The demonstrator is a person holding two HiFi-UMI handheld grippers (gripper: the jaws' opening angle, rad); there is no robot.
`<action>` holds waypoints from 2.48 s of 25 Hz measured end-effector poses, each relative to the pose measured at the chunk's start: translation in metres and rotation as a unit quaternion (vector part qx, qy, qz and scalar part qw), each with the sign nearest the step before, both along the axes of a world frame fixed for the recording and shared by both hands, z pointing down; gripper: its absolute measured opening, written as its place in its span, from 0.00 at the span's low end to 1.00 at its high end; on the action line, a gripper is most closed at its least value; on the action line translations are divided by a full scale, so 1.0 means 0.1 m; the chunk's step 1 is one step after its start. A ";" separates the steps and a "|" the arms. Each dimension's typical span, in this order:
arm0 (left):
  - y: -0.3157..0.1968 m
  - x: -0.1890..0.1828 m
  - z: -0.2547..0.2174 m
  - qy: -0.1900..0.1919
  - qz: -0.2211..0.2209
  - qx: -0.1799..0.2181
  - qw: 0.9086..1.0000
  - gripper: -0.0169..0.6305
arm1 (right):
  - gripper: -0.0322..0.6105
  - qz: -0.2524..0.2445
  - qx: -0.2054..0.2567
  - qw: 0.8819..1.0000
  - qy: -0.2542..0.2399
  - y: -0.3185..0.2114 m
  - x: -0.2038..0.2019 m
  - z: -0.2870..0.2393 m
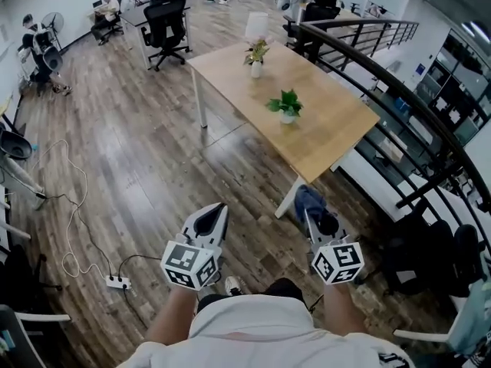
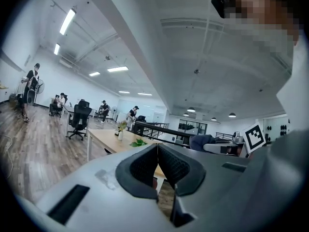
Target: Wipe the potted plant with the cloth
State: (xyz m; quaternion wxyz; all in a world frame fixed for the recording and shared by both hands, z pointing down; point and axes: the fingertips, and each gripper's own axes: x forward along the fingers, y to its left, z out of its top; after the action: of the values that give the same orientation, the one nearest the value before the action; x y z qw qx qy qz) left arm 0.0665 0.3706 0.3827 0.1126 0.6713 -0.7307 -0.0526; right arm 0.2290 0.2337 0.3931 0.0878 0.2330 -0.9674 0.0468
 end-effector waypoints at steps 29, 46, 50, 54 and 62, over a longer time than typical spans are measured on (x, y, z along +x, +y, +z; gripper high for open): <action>-2.81 -1.43 0.02 0.002 0.019 -0.023 1.000 0.05 | 0.29 0.004 -0.031 0.999 -0.020 -2.93 -1.50 0.08; -4.68 -2.06 0.68 0.040 0.126 -0.077 0.988 0.05 | 0.29 0.086 -0.066 0.994 0.022 -4.34 -1.91 0.63; -5.11 -2.56 0.81 0.035 0.178 -0.092 0.979 0.05 | 0.29 0.155 -0.075 0.985 0.020 -4.58 -2.13 0.68; -5.60 -3.08 0.81 0.036 0.222 -0.098 0.969 0.05 | 0.29 0.186 -0.077 0.979 0.015 -4.80 -2.58 0.65; -6.25 -2.86 1.49 0.084 0.341 -0.183 0.918 0.05 | 0.29 0.290 -0.112 0.950 0.037 -4.90 -2.57 0.86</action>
State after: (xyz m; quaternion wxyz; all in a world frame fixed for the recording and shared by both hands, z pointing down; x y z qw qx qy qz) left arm -0.2196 -0.2540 0.5314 0.3060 0.8405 -0.4421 0.0675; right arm -0.0280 -0.2561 0.4794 0.1317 0.4940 -0.8426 0.1692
